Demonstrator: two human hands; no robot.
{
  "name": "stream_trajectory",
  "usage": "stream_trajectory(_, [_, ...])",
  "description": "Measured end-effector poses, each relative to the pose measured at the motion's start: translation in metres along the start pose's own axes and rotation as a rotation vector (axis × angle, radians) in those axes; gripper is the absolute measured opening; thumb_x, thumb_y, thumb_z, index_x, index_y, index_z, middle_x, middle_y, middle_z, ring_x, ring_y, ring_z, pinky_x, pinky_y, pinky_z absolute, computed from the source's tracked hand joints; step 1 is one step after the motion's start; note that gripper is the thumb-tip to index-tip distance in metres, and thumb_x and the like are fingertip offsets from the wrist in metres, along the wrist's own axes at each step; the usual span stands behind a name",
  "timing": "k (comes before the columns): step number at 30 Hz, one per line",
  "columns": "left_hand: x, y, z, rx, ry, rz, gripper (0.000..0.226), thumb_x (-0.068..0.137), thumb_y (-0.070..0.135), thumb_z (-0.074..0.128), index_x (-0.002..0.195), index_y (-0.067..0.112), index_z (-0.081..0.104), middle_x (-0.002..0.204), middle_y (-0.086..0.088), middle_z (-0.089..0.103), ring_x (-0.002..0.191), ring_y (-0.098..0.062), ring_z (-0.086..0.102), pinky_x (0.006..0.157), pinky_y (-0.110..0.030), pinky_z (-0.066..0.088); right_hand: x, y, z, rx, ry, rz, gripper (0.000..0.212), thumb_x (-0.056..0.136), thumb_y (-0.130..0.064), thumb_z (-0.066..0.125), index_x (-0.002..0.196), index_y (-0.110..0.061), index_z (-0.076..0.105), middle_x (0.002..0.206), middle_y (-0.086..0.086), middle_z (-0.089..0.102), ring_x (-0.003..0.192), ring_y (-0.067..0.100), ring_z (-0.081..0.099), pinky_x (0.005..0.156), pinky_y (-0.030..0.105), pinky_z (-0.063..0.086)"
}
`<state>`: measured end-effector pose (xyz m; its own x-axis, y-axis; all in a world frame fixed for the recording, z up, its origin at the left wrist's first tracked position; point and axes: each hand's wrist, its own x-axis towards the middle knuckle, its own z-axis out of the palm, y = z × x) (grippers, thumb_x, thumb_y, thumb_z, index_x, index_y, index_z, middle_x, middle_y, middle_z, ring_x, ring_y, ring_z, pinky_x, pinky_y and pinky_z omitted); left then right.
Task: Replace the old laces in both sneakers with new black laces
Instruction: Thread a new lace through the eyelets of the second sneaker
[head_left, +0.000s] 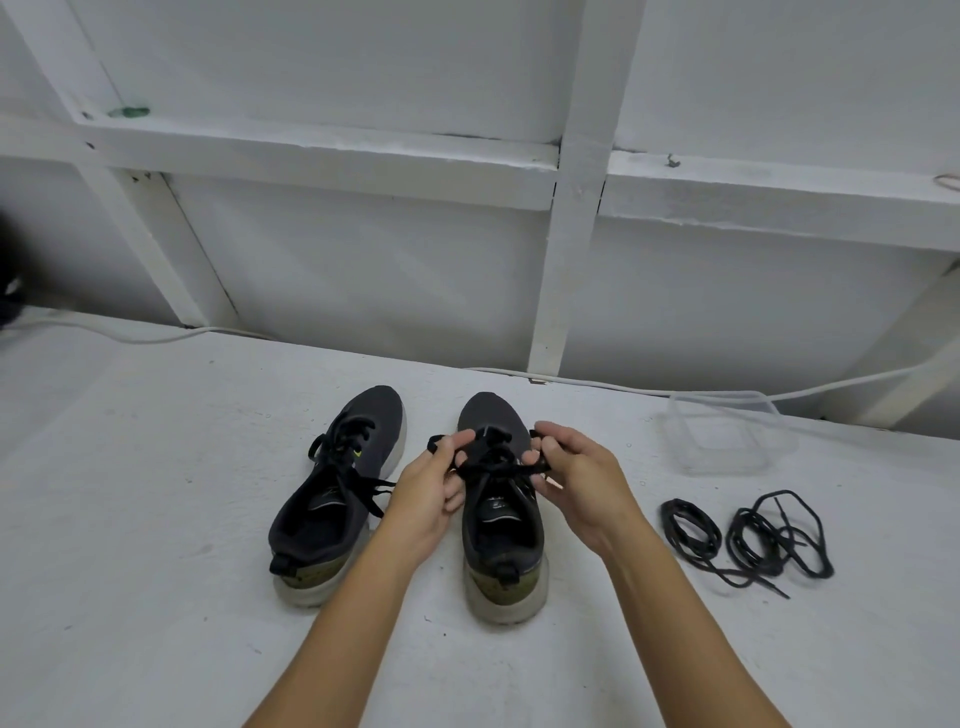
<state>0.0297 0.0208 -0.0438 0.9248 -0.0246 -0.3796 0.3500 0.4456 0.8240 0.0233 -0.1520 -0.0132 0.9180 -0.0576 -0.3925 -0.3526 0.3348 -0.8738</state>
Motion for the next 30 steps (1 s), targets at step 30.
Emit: stream_trajectory(30, [0.002, 0.016, -0.010, 0.657, -0.034, 0.098, 0.026, 0.101, 0.020, 0.054, 0.125, 0.031, 0.058, 0.112, 0.008, 0.068, 0.096, -0.003, 0.060, 0.086, -0.026, 0.043, 0.005, -0.002, -0.009, -0.460, -0.064, -0.146, 0.035, 0.099, -0.008, 0.061, 0.125, -0.032, 0.061, 0.112, -0.004, 0.065, 0.090, 0.017, 0.071, 0.071, 0.025, 0.053])
